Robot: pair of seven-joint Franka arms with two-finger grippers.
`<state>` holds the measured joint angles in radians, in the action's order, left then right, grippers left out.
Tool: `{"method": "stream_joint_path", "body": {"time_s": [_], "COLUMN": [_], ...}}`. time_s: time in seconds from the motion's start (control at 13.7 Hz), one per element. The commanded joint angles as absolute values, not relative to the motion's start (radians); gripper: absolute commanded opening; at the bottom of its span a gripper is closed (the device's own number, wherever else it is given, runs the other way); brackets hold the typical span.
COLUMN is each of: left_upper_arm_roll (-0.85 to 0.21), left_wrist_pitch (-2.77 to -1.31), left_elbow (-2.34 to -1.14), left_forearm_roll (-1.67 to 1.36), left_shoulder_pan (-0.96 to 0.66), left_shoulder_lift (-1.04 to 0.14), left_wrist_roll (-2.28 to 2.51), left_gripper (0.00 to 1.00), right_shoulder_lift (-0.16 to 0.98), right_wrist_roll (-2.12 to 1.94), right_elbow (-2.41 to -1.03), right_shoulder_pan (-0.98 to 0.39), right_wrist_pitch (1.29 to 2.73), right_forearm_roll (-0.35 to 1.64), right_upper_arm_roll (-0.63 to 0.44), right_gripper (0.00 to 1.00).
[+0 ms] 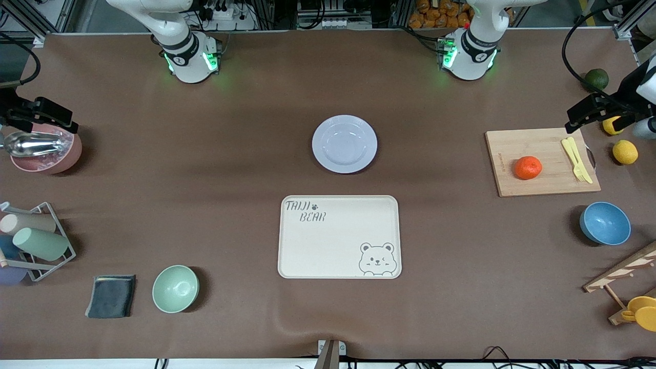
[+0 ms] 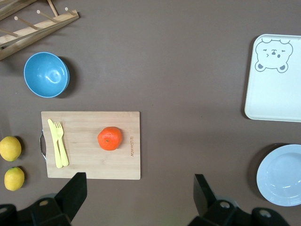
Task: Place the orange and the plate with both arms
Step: 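Move the left gripper down over the orange on the cutting board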
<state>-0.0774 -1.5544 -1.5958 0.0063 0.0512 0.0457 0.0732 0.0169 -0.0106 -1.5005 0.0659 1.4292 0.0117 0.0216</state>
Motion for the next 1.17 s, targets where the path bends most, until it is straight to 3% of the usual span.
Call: {"method": "stream_joint_path", "body": {"time_s": [0.0,0.36,0.8,1.09], "left_upper_arm_roll": [-0.078,-0.064,-0.067,-0.066], "left_wrist_pitch": [-1.529,-1.538,-1.958,-2.135], "left_elbow": [-1.568,-1.615,-2.099,-2.227], "left_forearm_roll": [-0.002,-0.006,-0.002,0.002], "left_shoulder_pan": [0.057,0.116,0.302,0.336], "left_shoulder_lift": [0.038,-0.009,0.043,-0.012], "left_wrist_roll": [0.072,-0.007,-0.101,-0.115], "left_gripper": [1.00,1.00,1.00,1.00], "right_shoulder_lift": [0.031,0.031,0.031,0.031], "right_wrist_roll": [-0.020,-0.021,-0.021,-0.021], "right_elbow": [-1.470,-1.473,-1.512,-1.557], "right_shoulder_pan": [0.069,0.068,0.049,0.029], "right_wrist_pitch": [1.427,1.447,1.442,1.443], "right_forearm_roll": [-0.003,-0.003,0.008,0.029], "right_upper_arm_roll": [0.032,0.034,0.038,0.038], "right_gripper": [1.00,1.00,1.00,1.00]}}
